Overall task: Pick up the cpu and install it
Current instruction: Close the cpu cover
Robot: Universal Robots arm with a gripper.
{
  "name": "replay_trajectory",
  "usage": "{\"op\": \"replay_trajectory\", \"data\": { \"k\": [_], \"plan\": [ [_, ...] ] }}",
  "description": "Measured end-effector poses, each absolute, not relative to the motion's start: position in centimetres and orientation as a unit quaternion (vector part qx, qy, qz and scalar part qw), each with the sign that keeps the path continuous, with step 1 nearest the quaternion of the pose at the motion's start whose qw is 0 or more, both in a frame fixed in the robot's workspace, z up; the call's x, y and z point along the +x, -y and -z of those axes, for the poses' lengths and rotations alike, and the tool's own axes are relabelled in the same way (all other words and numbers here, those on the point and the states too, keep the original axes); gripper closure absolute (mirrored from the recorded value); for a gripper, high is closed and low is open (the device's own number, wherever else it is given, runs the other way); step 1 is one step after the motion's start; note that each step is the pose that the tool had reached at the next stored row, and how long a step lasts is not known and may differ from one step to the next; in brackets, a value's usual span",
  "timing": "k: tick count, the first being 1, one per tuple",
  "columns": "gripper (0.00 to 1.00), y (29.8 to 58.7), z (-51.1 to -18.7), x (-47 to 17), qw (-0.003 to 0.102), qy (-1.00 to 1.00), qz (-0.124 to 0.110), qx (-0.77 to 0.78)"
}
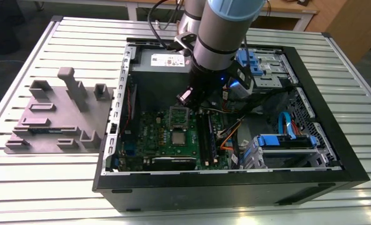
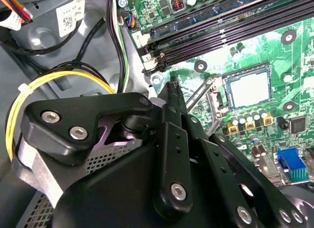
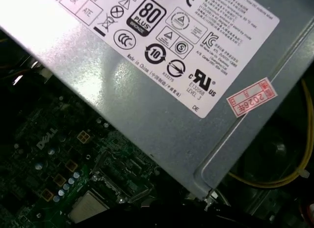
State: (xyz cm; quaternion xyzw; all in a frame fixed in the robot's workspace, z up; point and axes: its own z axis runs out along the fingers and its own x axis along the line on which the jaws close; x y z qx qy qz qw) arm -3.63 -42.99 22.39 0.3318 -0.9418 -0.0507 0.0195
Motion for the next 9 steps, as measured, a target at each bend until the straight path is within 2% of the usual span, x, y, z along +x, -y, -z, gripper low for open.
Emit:
{"op": "replay_trajectory", "data": {
  "k": [9],
  "plan": [
    [0.9,43.0,-22.81,-3.75,0.021,0.934,0.05,0.353]
  ]
}}
